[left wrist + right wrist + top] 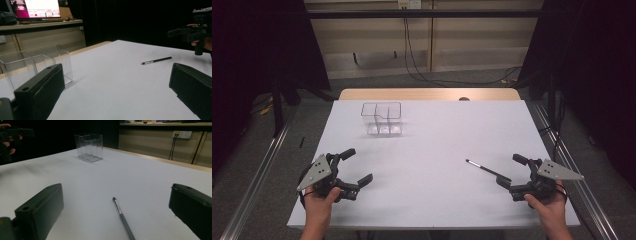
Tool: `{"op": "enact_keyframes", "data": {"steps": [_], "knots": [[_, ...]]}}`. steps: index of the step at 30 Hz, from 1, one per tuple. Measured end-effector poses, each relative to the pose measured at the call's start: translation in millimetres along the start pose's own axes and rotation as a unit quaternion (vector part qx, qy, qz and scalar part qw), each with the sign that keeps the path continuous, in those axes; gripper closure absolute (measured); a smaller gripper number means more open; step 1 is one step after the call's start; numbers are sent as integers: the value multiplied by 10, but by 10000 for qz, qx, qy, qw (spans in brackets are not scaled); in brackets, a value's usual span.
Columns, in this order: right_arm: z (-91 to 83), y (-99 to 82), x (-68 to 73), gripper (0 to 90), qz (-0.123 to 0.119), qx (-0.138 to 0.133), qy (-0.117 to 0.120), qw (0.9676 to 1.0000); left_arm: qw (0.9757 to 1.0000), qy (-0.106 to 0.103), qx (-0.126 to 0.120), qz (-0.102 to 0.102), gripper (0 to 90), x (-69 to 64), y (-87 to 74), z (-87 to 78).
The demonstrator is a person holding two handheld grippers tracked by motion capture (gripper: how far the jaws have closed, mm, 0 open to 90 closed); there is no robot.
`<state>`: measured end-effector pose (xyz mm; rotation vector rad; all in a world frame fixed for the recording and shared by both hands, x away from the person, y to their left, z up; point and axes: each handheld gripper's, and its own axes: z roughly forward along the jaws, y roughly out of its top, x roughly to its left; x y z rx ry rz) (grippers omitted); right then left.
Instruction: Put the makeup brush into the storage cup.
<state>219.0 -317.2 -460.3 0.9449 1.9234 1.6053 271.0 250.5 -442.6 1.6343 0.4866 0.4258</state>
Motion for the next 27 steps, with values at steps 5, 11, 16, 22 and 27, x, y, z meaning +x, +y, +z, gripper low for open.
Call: {"op": "enact_keyframes", "data": {"steps": [5, 11, 16, 22, 27], "knots": [[13, -3, -7, 0, 20, 32, 5, 10000, 10000, -12, 14, 26, 0, 3, 5, 4], [32, 9, -3, 0, 7, 95, -1, 10000, 10000, -39, -10, 24, 0, -1, 8, 15], [39, 23, -12, 0, 1, 95, -40, 9999, 10000, -36, 10, 43, 0, 5, 7, 15], [63, 42, -25, 0, -13, 189, -51, 9998, 10000, -46, 13, 23, 0, 6, 3, 25], [127, 45, -60, 0, -35, 411, -40, 9991, 10000, -52, 32, 21, 0, 10, -2, 35]]}}
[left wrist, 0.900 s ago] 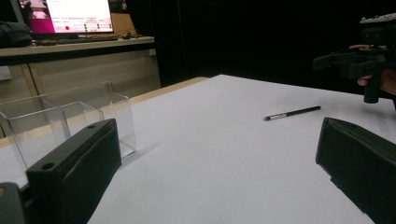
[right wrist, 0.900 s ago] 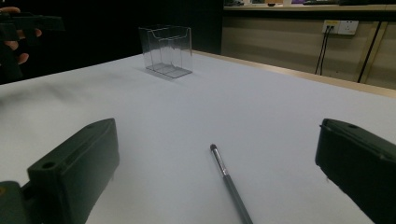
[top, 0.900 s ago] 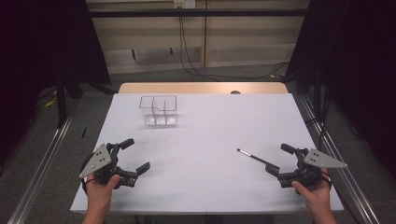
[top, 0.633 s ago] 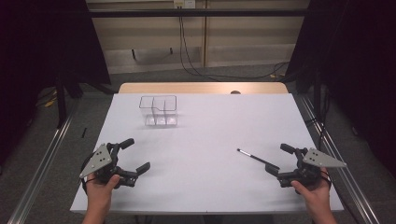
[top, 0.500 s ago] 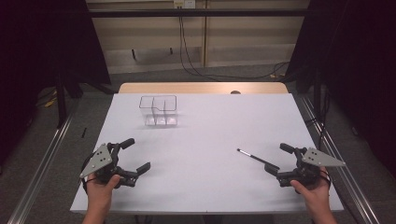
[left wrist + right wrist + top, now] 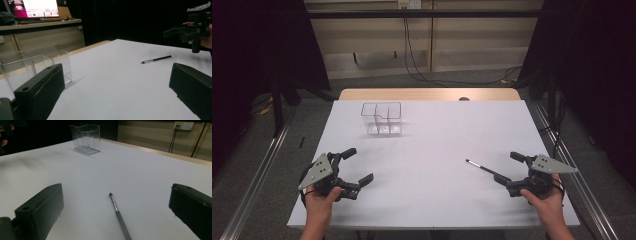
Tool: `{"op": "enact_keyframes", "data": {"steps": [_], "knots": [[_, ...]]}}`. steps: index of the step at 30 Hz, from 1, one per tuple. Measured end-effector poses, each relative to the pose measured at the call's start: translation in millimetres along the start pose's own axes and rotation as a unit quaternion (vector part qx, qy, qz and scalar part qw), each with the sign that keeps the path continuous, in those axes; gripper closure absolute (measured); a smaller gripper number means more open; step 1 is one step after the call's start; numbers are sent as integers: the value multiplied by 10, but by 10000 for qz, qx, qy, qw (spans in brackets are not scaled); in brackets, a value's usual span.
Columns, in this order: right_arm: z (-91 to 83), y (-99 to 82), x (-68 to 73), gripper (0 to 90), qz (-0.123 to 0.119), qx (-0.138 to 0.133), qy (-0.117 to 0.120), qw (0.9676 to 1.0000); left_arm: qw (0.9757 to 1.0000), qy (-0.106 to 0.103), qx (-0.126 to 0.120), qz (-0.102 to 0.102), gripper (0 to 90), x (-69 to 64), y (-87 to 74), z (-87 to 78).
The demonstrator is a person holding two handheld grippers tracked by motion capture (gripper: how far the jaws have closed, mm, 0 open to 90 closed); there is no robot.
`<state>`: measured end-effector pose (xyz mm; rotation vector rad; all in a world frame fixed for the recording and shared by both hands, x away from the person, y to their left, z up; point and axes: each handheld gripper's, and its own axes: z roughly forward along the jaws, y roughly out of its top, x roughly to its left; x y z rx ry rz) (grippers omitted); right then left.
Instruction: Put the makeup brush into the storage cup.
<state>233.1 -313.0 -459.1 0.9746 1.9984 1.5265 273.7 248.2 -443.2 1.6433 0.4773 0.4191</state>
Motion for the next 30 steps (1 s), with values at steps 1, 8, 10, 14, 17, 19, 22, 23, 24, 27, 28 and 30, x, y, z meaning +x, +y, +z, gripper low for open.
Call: {"op": "enact_keyframes", "data": {"steps": [1, 8, 10, 14, 17, 19, 22, 23, 24, 27, 28, 30], "knots": [[14, 4, -10, 0, -7, 32, 6, 10000, 10000, 6, 2, 13, 0, 1, -1, 0], [103, 38, -73, 0, 27, 232, 51, 9997, 10000, 13, 37, 18, 0, 2, -7, -3], [127, 45, -87, 0, 38, 277, 56, 9996, 10000, 12, 40, -4, 0, 2, -12, 0], [172, 65, -113, 0, 14, 399, 76, 9992, 10000, 15, 27, -44, 0, 3, -18, 6], [194, 83, -134, 0, 12, 469, 66, 9989, 10000, 28, 43, -34, 0, 5, -23, 4], [211, 88, -152, 0, 17, 502, 75, 9987, 10000, 31, 44, -31, 0, 5, -22, 1], [242, 89, -175, 0, 33, 591, 84, 9982, 10000, 30, 21, -51, 0, 4, -22, 0], [252, 92, -182, 0, 26, 633, 86, 9980, 10000, 42, 31, -48, 0, 5, -23, 0], [262, 97, -187, 0, 5, 656, 85, 9978, 10000, 40, 46, -31, 0, 8, -24, -2], [292, 124, -200, 0, -17, 751, 90, 9971, 10000, 28, 58, -51, 0, 6, -27, 3], [302, 134, -205, 0, -48, 786, 90, 9969, 10000, 30, 61, -32, 0, 8, -26, 2], [323, 157, -212, 0, -74, 865, 93, 9962, 10000, 33, 62, -24, 0, 8, -25, 0]]}}
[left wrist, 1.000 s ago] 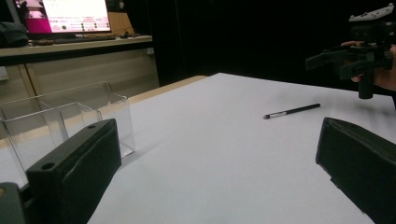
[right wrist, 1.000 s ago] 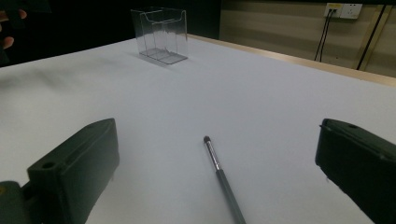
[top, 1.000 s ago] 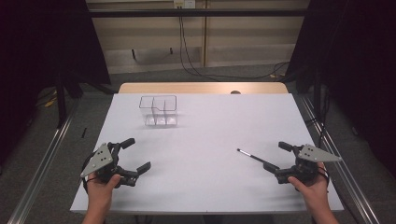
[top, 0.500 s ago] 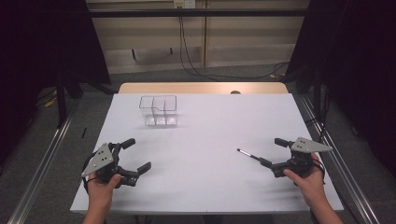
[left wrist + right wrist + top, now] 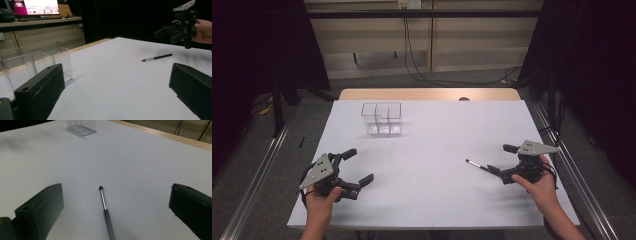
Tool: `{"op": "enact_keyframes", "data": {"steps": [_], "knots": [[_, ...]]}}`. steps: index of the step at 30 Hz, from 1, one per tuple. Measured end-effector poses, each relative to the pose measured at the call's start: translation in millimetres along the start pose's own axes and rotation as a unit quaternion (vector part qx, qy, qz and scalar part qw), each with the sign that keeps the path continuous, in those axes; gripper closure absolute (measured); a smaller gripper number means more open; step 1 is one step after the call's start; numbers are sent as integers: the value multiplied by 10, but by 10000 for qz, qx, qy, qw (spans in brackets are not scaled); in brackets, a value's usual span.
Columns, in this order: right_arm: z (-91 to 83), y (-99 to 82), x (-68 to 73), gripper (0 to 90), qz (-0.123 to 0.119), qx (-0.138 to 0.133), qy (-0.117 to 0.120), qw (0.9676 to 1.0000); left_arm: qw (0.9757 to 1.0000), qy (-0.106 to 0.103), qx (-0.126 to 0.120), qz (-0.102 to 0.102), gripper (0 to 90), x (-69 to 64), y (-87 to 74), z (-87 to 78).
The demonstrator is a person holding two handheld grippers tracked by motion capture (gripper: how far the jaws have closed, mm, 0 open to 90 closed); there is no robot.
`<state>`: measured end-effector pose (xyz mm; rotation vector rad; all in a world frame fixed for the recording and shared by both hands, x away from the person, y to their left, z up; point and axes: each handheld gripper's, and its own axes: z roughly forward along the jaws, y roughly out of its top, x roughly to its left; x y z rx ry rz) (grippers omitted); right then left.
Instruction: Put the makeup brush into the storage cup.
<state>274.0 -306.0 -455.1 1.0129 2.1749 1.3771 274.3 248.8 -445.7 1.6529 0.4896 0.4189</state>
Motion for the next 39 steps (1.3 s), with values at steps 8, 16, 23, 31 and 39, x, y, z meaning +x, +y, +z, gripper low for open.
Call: {"op": "enact_keyframes", "data": {"steps": [8, 16, 23, 31, 39], "knots": [[84, 70, -22, 0, -123, 442, 60, 9989, 10000, -3, 13, -2, 0, 6, -1, -9], [158, 136, -56, 0, -204, 1077, 165, 9938, 10000, -27, 4, -33, 0, 3, -4, 0], [216, 169, -68, 0, -286, 1537, 239, 9874, 10000, -34, 35, -27, 0, 3, -7, 5], [252, 228, -105, 0, -378, 1935, 290, 9799, 10000, -31, 49, -36, 0, 6, -11, 7], [272, 257, -123, 1, -456, 2296, 308, 9717, 10000, -35, 52, -47, 0, 5, -10, 9]]}}
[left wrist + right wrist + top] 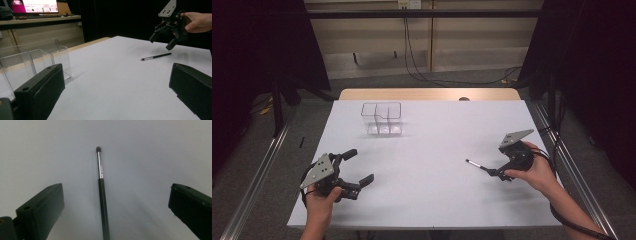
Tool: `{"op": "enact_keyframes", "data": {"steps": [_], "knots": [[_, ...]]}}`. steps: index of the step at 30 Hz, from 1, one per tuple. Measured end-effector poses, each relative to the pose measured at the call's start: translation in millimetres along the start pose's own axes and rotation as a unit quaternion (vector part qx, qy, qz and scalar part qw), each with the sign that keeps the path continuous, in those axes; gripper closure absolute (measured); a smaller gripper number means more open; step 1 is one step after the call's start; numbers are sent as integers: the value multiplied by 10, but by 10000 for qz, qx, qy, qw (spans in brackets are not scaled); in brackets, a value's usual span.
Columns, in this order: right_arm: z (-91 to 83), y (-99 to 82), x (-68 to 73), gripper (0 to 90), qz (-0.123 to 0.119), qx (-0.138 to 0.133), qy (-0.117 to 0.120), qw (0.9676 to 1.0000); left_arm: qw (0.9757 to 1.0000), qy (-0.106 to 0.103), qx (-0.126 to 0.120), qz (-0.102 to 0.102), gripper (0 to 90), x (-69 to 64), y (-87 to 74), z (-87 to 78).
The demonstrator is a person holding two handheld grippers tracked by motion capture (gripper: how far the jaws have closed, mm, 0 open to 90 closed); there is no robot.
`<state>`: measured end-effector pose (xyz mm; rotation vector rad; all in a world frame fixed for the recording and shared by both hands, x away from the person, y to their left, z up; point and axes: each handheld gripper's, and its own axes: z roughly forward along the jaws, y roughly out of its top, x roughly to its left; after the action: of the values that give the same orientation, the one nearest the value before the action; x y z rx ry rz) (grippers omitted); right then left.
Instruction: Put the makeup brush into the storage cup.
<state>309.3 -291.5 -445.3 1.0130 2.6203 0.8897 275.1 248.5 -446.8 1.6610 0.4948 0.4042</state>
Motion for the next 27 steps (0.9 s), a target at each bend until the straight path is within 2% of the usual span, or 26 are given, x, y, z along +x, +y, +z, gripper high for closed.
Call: {"op": "enact_keyframes", "data": {"steps": [7, 12, 19, 23, 27], "knots": [[25, 20, -6, 21, -101, 360, 72, 9993, 10000, 3, 0, -17, 0, -2, 0, 3], [37, 44, -11, 75, -181, 642, 99, 9977, 10000, 1, -1, -25, 0, -1, -1, 2], [24, 89, -3, 216, -304, 931, 180, 9950, 10000, -11, 40, 13, 0, 0, -2, 7], [17, 93, -3, 289, -408, 1152, 234, 9922, 10000, -11, 41, -10, 0, -1, -4, 9], [10, 73, -11, 355, -484, 1255, 274, 9905, 10000, -8, 36, -16, 0, 1, -7, 13]]}}
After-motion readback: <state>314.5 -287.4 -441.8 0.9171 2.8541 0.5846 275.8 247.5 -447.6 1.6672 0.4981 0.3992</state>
